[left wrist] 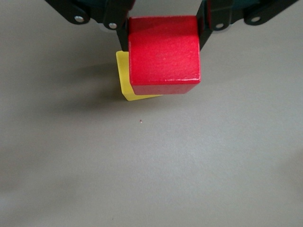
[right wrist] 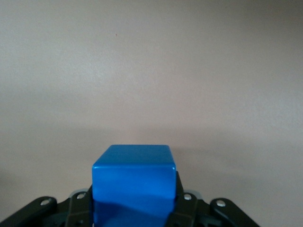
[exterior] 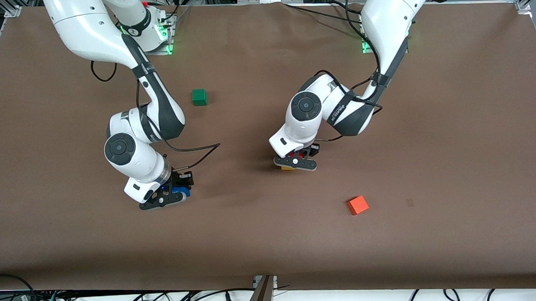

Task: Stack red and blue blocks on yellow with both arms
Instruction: 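Lower the red cube onto the yellow cube with the left gripper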

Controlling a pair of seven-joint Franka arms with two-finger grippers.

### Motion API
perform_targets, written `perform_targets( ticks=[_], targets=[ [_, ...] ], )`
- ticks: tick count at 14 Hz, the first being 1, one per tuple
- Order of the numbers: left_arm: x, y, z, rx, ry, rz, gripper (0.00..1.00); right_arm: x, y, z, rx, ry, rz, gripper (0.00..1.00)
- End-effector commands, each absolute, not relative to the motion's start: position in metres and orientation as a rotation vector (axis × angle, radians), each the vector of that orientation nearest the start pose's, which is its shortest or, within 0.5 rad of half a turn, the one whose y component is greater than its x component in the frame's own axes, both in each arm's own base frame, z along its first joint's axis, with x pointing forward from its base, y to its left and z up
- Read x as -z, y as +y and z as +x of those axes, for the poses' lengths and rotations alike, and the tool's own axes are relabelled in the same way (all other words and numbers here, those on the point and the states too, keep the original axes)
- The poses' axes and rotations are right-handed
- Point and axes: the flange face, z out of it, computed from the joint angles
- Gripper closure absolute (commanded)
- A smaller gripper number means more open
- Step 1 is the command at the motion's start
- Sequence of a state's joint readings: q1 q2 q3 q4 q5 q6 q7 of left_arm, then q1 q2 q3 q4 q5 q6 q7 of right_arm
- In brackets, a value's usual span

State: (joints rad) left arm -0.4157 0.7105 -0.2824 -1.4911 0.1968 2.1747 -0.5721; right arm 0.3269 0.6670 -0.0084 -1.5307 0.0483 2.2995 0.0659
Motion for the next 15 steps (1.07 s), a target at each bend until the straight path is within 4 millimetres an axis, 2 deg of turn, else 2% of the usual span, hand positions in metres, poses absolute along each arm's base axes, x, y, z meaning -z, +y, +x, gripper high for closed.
perform_targets(
  ticks=[1,9,10,13,15],
  targets=[
    [-0.262,-0.432,0.570,0.014,0.259,-3.133,1.00,-0.278,0.232,0.687,0.155,-0.382,-3.067,0.81],
    [-0.251,-0.445,0.560,0.005,0.179,-3.140,1.00,-0.278,0.232,0.687,0.158,-0.391,-3.075,0.80],
    [-0.251,-0.445,0.560,0.005,0.176,-3.141,0.98,-0.278,0.233,0.687,0.158,-0.394,-3.074,0.80],
    [-0.248,-0.445,0.560,-0.001,0.175,-3.140,0.85,-0.278,0.233,0.687,0.158,-0.394,-3.074,0.80],
    [-0.248,-0.445,0.560,-0.003,0.164,-3.142,0.84,-0.278,0.235,0.686,0.158,-0.395,-3.073,0.80]
  ],
)
